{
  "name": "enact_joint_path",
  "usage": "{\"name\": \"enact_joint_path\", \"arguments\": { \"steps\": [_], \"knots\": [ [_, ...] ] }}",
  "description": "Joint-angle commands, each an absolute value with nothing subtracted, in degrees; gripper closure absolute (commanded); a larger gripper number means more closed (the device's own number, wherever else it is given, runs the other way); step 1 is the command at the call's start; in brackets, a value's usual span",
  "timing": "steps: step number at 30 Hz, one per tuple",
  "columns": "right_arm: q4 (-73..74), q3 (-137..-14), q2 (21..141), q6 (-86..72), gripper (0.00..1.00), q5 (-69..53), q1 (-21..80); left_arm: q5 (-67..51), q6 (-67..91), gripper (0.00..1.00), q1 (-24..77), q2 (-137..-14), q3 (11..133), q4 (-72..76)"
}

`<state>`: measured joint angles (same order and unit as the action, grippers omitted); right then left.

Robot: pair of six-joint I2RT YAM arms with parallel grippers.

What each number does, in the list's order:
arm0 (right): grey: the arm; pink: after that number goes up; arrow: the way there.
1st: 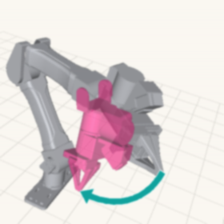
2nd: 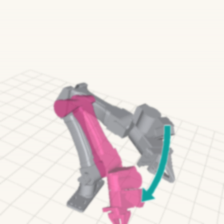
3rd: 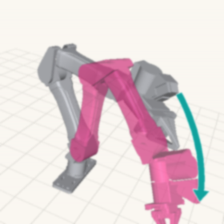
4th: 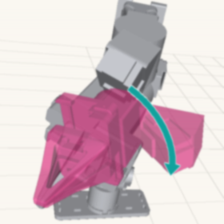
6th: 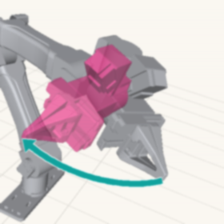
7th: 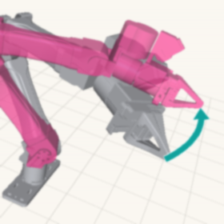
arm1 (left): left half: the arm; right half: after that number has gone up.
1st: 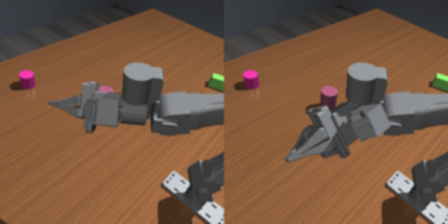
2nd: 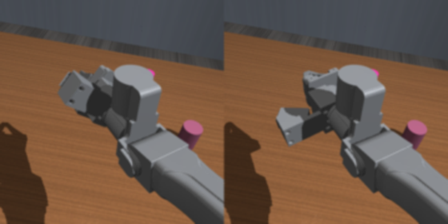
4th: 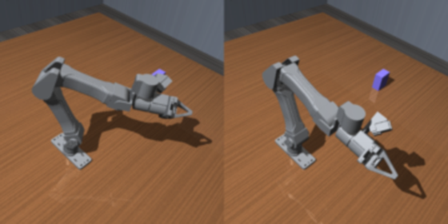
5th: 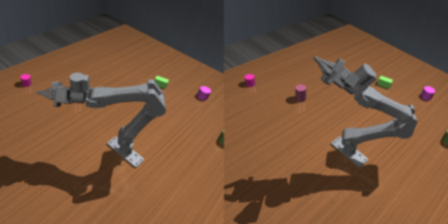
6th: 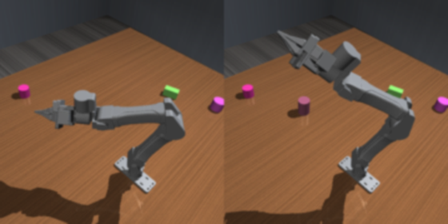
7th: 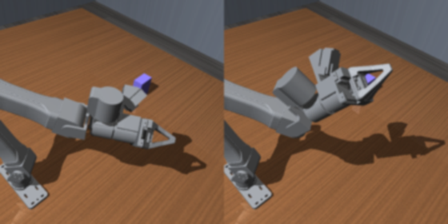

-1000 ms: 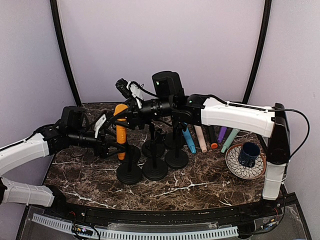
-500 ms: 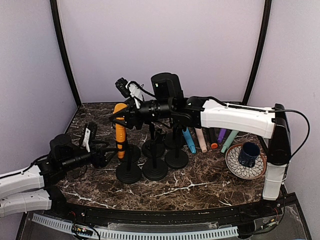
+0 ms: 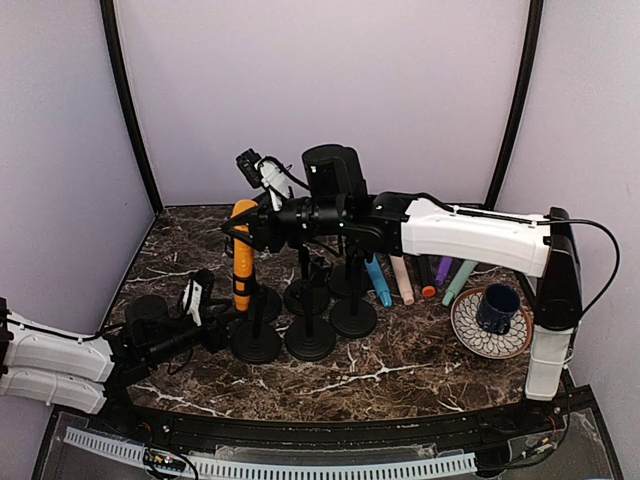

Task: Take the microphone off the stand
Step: Hold the microphone stand with the microphone at the center of the board.

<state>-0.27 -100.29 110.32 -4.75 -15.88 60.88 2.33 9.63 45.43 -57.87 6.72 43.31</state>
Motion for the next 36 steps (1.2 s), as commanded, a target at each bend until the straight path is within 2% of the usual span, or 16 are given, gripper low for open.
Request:
{"name": "enact_joint_path", "arguments": {
  "steps": [1, 9, 25, 36],
  "knots": [
    [-1.4, -102.7, 110.4, -5.0, 0.8, -12.8, 60.9, 6.7, 5.6, 0.46, 46.9, -63.2, 5.8, 54.9],
    [-0.7, -103.9, 111.3, -5.6, 0.8, -12.9, 60.9, 8.6, 3.6, 0.48, 50.0, -74.9, 6.1, 68.5],
    [-0.3, -104.3, 111.5, -6.6, 0.8, -12.1, 60.9, 13.1, 0.4, 0.54, 52.6, -87.6, 10.4, 74.5],
    [-0.3, -104.4, 111.9, -7.5, 0.8, -11.8, 60.8, 15.7, -3.6, 0.76, 54.0, -92.3, 12.0, 75.7]
  ]
}}
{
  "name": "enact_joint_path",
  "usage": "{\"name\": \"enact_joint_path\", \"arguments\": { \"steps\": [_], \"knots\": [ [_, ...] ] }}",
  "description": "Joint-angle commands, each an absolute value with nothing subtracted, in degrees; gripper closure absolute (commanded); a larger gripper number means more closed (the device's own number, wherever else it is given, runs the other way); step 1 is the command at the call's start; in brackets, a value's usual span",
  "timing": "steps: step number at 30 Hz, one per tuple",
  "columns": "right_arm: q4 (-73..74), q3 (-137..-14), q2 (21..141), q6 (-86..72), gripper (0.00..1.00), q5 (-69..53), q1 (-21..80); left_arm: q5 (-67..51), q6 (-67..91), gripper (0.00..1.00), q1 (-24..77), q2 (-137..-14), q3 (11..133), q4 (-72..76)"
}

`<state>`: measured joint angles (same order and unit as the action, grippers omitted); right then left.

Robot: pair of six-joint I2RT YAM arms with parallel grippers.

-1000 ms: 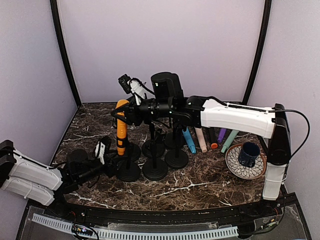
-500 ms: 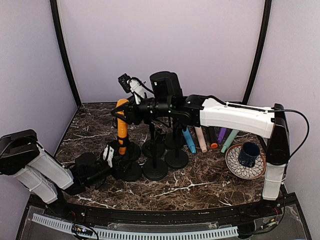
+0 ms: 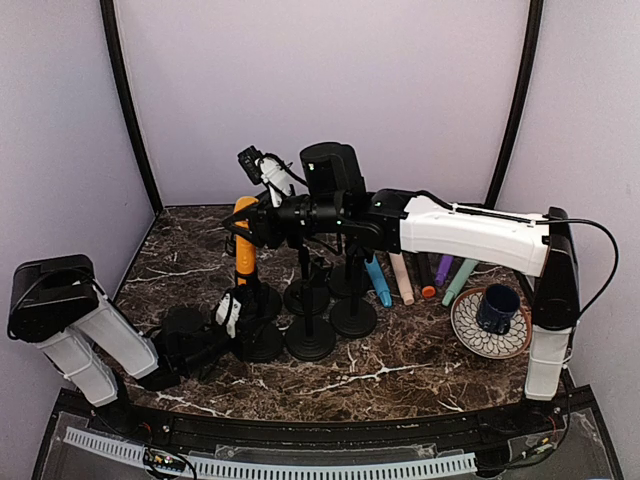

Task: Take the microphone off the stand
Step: Hold the microphone stand with the microphone at the center of the board, then remove the microphone from the microphone stand.

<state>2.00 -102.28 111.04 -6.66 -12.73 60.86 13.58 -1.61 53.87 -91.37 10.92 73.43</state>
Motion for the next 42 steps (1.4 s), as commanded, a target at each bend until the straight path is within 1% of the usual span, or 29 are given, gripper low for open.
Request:
{"name": "enact_joint_path", "arguments": {
  "steps": [1, 3, 5, 11, 15, 20, 24, 28, 34, 40, 42],
  "knots": [
    [-0.3, -104.3, 111.9, -7.6, 0.8, -11.8, 60.8, 15.8, -3.9, 0.77, 54.1, -92.7, 12.1, 75.6],
    [-0.2, -104.4, 112.0, -7.7, 0.8, -11.8, 60.8, 15.9, -4.3, 0.84, 54.2, -93.2, 12.3, 75.6],
    [-0.2, -104.4, 112.1, -7.8, 0.8, -11.8, 60.8, 16.2, -4.4, 0.89, 54.3, -93.3, 12.6, 75.1],
    [-0.2, -105.1, 112.3, -7.1, 0.8, -12.7, 60.6, 16.9, -4.3, 1.0, 54.5, -93.2, 12.5, 73.3],
    [-0.2, -105.7, 112.4, -6.4, 0.82, -17.8, 59.4, 16.6, -3.9, 1.0, 54.5, -93.5, 11.9, 73.2],
    [-1.1, -105.2, 111.7, -6.4, 0.82, -26.3, 57.1, 16.2, -3.1, 1.0, 54.5, -93.6, 11.3, 72.9],
    [-3.2, -104.5, 111.2, -6.7, 0.81, -29.4, 56.3, 16.4, -2.6, 1.0, 54.5, -94.0, 11.0, 72.9],
    [-2.7, -105.5, 111.5, -7.8, 0.8, -25.7, 56.2, 17.2, -1.9, 1.0, 54.5, -94.5, 10.7, 73.2],
    [-0.5, -105.8, 110.9, -8.3, 0.81, -11.7, 58.5, 18.6, -0.6, 1.0, 54.5, -95.9, 10.1, 74.2],
    [3.2, -108.1, 111.3, -12.7, 0.8, -1.7, 59.9, 19.5, -0.3, 1.0, 54.5, -97.1, 9.5, 75.7],
    [4.1, -108.8, 111.6, -13.6, 0.8, -0.3, 60.1, 19.4, 1.2, 1.0, 54.5, -97.3, 9.3, 75.8]
  ]
}}
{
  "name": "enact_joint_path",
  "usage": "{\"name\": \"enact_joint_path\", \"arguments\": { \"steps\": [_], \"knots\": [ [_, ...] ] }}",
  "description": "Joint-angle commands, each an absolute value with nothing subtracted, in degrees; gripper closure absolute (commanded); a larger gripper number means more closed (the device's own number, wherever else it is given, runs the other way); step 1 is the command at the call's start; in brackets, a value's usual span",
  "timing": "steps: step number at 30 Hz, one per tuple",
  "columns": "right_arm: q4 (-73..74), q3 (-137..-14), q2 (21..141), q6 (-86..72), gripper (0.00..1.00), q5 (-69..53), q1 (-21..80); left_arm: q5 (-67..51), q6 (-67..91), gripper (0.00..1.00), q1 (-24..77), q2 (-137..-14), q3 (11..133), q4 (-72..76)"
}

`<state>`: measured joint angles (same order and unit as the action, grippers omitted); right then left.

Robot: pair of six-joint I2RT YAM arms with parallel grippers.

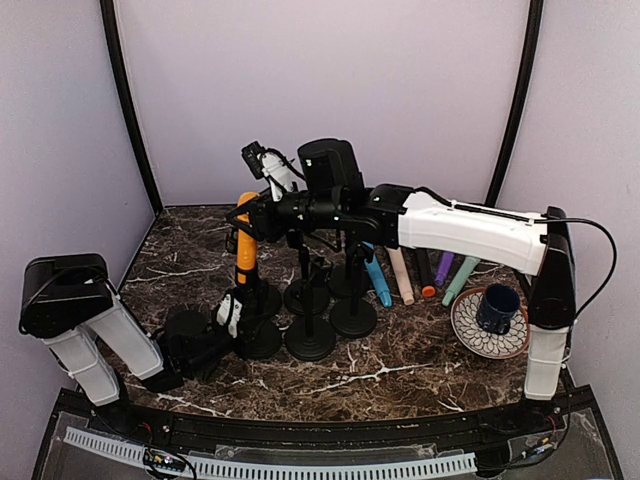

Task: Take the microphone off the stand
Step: Remove the microphone from the microphone stand.

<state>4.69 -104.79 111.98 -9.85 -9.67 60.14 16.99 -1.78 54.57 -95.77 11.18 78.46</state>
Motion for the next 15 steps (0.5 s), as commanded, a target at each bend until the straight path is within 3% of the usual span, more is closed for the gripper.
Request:
{"name": "enact_joint_path", "arguments": {
  "steps": [1, 8, 15],
  "knots": [
    [4.3, -109.0, 111.7, -13.9, 0.8, -0.2, 60.1, 19.4, 1.5, 1.0, 54.5, -97.2, 9.3, 75.9],
    [3.1, -108.9, 111.0, -13.1, 0.8, -6.8, 59.1, 19.4, 1.8, 1.0, 54.5, -97.3, 8.9, 75.9],
    [-3.0, -106.9, 110.3, -14.3, 0.8, -25.4, 54.7, 19.4, 1.9, 1.0, 54.5, -97.2, 8.5, 76.0]
  ]
}}
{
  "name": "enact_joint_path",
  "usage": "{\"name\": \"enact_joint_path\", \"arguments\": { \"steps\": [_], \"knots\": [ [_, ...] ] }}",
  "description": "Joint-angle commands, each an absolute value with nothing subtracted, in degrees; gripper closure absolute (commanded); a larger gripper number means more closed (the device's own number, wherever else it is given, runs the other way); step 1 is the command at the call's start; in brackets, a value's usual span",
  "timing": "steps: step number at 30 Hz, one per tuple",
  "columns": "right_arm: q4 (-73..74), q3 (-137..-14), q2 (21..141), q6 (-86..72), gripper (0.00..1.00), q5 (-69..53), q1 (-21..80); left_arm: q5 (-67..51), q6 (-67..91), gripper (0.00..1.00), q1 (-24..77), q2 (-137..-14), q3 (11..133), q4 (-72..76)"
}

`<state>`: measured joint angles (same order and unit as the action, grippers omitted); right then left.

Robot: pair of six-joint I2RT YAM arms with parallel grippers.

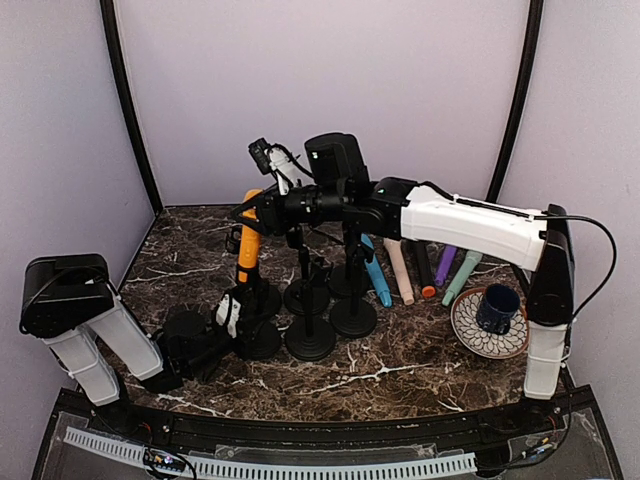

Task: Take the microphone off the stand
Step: Remove the microphone from the microphone stand.

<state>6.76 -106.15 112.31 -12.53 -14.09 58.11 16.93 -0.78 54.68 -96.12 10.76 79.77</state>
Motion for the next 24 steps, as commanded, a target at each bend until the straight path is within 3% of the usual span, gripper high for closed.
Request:
{"name": "enact_joint_path", "arguments": {
  "steps": [1, 7, 24],
  "knots": [
    [-4.0, -106.4, 110.3, -14.0, 0.8, -27.8, 54.3, 19.5, 2.0, 1.0, 54.5, -97.3, 8.5, 76.0],
    [-4.8, -106.0, 110.3, -12.3, 0.8, -31.7, 53.5, 19.5, 1.9, 1.0, 54.5, -97.4, 8.5, 75.9],
    [4.2, -108.7, 109.8, -11.1, 0.79, -0.6, 59.7, 19.7, 2.2, 1.0, 54.5, -98.3, 8.5, 76.2]
  ]
}}
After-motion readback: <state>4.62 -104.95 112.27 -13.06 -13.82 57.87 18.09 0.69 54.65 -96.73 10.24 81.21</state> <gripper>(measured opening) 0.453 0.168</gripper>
